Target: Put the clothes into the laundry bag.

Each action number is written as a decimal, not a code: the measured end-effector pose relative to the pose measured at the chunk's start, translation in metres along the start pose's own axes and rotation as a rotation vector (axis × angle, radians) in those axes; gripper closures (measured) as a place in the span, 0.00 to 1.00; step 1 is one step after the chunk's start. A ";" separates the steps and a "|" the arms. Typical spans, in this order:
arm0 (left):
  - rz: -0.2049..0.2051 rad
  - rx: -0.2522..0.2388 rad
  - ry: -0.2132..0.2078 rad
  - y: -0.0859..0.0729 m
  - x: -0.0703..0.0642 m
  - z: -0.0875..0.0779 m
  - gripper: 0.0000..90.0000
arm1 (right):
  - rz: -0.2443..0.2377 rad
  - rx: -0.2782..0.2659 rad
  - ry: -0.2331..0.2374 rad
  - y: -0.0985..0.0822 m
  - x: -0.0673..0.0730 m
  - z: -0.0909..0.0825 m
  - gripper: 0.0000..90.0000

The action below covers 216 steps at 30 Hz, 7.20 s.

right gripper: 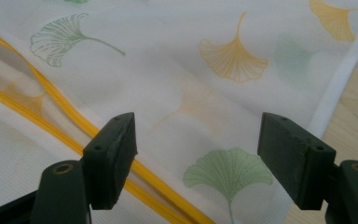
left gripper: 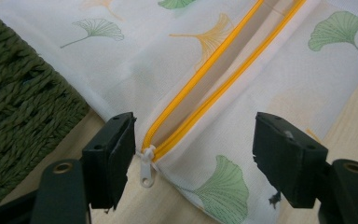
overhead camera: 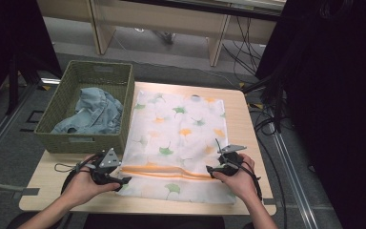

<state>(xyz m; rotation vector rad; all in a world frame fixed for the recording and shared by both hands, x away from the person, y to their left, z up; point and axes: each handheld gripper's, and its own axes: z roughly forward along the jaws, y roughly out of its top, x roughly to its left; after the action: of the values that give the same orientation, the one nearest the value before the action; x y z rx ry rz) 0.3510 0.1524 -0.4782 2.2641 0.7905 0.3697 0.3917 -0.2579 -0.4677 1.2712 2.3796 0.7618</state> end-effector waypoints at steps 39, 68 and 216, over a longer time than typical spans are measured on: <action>0.024 0.010 -0.013 -0.003 -0.007 0.001 0.33 | -0.325 0.128 0.096 0.052 0.075 0.049 0.34; -0.005 -0.078 0.016 -0.004 -0.005 -0.009 0.38 | -0.274 -0.012 0.113 0.091 0.072 0.033 0.99; -0.248 0.175 0.376 0.099 0.179 0.006 0.17 | -0.116 -0.509 0.040 0.132 0.073 -0.015 0.99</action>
<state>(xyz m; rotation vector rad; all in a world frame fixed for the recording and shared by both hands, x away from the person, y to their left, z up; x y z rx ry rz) 0.5353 0.2059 -0.4071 2.2485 1.3276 0.6390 0.4312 -0.1410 -0.3793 0.9036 2.0701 1.2598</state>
